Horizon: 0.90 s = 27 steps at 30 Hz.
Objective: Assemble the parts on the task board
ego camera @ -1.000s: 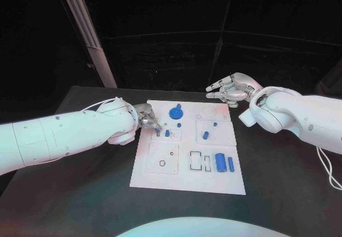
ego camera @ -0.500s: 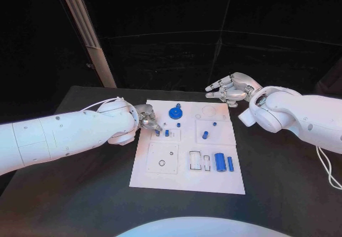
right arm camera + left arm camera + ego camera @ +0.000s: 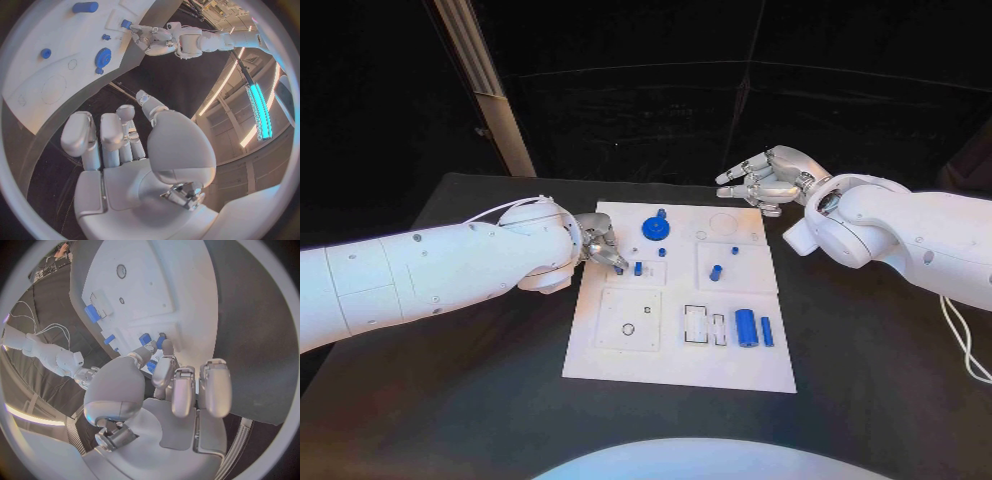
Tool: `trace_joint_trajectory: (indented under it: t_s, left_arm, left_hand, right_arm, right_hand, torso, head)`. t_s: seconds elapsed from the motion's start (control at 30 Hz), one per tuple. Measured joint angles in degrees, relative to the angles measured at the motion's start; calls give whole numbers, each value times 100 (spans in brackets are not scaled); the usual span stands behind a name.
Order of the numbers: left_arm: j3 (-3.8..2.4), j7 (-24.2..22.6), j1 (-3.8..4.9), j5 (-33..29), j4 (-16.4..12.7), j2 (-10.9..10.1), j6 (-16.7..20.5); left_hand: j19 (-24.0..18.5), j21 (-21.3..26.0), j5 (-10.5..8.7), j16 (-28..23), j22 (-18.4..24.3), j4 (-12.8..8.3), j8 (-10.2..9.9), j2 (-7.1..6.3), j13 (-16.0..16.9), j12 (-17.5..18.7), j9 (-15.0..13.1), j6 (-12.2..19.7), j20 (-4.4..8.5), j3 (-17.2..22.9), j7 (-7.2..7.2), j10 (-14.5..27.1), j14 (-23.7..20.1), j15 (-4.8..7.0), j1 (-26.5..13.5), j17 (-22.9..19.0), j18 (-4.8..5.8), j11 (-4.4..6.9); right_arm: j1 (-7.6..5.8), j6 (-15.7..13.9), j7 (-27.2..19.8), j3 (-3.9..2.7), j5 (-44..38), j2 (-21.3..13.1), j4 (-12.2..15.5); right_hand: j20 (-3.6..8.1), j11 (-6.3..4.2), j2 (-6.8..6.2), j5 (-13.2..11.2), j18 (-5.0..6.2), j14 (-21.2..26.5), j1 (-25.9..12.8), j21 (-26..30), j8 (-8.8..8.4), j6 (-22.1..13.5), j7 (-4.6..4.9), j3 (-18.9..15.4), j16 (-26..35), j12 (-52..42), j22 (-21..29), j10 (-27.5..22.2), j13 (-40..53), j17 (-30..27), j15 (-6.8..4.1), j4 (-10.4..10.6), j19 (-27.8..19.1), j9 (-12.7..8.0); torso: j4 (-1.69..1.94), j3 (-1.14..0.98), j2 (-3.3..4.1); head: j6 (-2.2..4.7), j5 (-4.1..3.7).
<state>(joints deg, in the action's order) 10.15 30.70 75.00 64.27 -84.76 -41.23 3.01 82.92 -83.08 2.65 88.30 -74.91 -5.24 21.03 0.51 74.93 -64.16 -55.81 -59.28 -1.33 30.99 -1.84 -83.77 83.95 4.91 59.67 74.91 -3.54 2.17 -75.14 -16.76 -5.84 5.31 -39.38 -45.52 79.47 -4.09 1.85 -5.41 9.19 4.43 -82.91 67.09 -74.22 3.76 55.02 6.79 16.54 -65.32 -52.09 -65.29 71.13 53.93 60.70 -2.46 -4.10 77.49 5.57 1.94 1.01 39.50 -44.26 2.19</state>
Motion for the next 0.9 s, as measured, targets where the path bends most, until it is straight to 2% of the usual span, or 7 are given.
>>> trace_joint_trajectory:
  t_s: [0.63, 0.9]
  left_arm:
    - [3, 6, -4, 0, -9, 8, -123]
    - [5, 6, -10, -5, -40, -19, -100]
  left_hand:
    - [0, 0, -24, 0, 0, 0, 13, 0, 0, 0, -3, -1, 0, 0, -2, -8, 0, 0, 0, 0, 0, -11]
    - [0, 1, -4, 0, 0, 0, 33, 104, 0, 1, -15, 45, 0, 0, 0, -8, 0, 0, -104, 0, 0, -13]
  right_arm:
    - [1, 4, 0, 1, 0, 7, -5]
    - [1, 5, -1, 1, 0, 12, -10]
  right_hand:
    - [0, 0, 0, 0, 0, 0, 0, 0, 0, 0, 0, 0, 0, 0, 0, 0, 0, 0, 0, 0, 0, -1]
    - [0, 0, 0, 0, 0, 0, 0, 0, 0, 0, 0, 0, 0, 0, 0, 0, 0, 0, 0, 0, 0, -1]
  torso:
    - [2, 0, 1]
    - [1, 1, 1]
  head:
    - [0, 1]
    - [4, -6]
